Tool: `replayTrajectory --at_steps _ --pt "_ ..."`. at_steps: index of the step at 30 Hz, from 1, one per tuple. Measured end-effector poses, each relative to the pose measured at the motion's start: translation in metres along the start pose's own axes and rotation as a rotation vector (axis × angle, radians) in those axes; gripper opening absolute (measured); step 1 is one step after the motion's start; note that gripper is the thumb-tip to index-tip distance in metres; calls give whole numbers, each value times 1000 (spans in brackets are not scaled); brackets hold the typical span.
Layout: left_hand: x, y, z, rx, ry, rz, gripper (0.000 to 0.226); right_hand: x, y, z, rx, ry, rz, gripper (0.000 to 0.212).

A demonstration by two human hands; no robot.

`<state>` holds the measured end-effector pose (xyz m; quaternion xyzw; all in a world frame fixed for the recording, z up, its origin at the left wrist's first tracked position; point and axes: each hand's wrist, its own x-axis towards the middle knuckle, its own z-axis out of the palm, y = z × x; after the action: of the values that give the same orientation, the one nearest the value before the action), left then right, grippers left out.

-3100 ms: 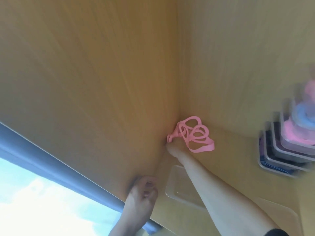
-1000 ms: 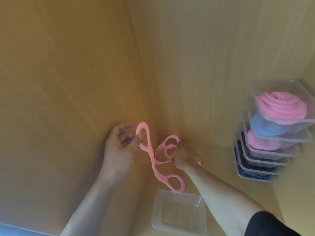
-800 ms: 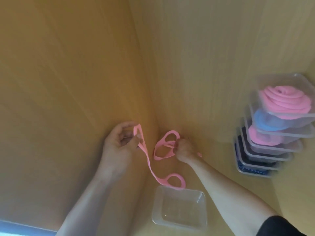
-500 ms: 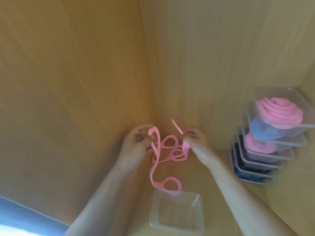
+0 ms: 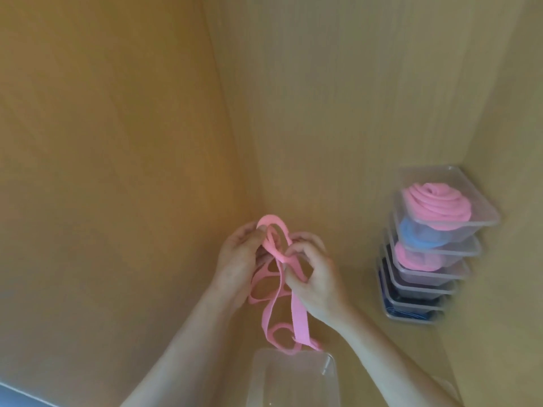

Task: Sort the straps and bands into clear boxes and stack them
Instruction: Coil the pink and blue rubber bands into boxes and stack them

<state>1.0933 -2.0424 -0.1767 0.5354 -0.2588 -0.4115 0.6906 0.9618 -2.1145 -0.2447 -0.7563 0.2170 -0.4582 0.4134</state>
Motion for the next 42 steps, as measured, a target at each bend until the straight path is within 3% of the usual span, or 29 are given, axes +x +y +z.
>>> replayTrajectory --at_steps 7,11,17,20,22,26,28,30,34,36,39,42 --pt "-1 11 -3 -116 -58 -17 56 6 -7 2 70 -12 -13 20" --pt "-3 17 -9 -206 -89 -39 37 11 -8 9 229 -3 19 20" --pt "-5 24 -17 4 -18 23 42 19 5 10 215 -186 13 14" --pt "-8 29 -17 89 0 78 40 42 31 -3 272 52 169 15" --pt "-11 34 -18 137 17 105 38 59 66 -10 108 163 354 20" --pt "-18 43 -21 330 40 145 39 61 134 5 -362 -264 694 19" --pt "-21 46 -23 408 38 140 40 52 156 20 -470 -352 776 26" --pt "-23 47 -25 479 28 125 37 41 169 32 -610 -365 832 18" --pt "-26 52 -33 702 10 157 30 22 190 48 -822 -313 792 40" --pt "-27 53 -36 759 26 181 33 23 193 50 -714 -239 837 33" --pt "-25 52 -38 762 67 178 34 33 183 48 -241 -101 976 4" --pt "-20 48 -36 680 121 153 34 43 158 38 134 43 937 11"
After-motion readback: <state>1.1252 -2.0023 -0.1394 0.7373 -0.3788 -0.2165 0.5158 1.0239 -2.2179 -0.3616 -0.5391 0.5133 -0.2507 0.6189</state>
